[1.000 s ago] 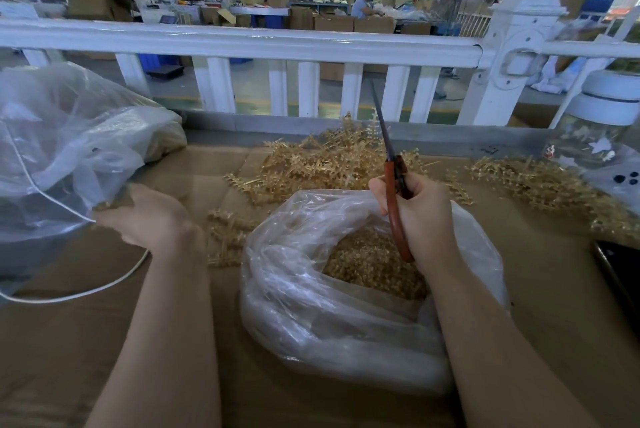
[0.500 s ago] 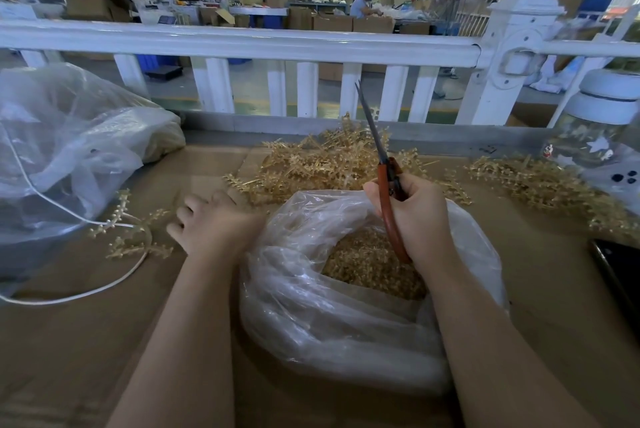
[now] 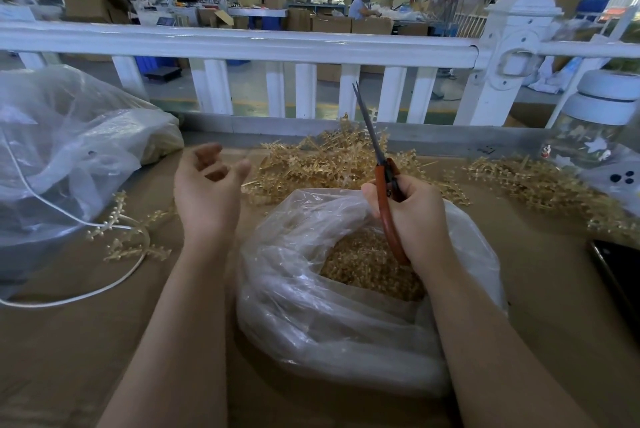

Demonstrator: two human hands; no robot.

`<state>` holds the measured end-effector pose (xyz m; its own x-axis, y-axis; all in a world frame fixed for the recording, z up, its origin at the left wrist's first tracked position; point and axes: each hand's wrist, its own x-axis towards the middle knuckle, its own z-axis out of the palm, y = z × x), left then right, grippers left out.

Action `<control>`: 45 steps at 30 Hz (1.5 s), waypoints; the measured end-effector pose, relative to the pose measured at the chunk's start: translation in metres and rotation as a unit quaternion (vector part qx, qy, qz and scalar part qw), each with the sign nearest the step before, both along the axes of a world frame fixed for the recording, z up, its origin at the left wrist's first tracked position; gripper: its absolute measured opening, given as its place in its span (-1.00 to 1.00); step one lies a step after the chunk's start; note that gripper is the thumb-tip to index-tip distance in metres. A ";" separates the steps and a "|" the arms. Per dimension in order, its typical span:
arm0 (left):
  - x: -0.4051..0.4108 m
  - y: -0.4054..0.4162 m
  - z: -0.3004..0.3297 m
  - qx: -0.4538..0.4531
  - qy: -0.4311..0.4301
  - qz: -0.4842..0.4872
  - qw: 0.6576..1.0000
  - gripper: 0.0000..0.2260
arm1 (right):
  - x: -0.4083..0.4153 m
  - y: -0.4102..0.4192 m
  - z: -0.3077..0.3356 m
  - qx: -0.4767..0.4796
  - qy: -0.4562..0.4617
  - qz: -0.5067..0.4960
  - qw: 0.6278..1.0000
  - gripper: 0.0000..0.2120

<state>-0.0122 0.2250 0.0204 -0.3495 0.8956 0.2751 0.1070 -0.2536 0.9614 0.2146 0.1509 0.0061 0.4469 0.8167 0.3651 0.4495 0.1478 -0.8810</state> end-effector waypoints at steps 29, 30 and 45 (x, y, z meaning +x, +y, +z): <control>0.051 -0.030 0.013 -0.065 -0.446 -0.457 0.766 -0.80 | 0.001 -0.010 0.012 0.020 0.225 0.256 0.940 -0.72; 0.051 -0.030 0.013 -0.064 -0.444 -0.456 0.769 -0.80 | 0.001 -0.010 0.011 0.022 0.228 0.257 0.939 -0.69; 0.052 -0.033 0.013 -0.059 -0.362 -0.445 0.817 -0.52 | 0.001 -0.008 0.013 -0.005 0.219 0.189 0.957 -0.92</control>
<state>0.0399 0.1922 0.0337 0.4218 0.8889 0.1788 -0.6775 0.1779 0.7137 0.2152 0.1431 0.0187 0.2267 0.9530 0.2008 -0.0473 0.2168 -0.9751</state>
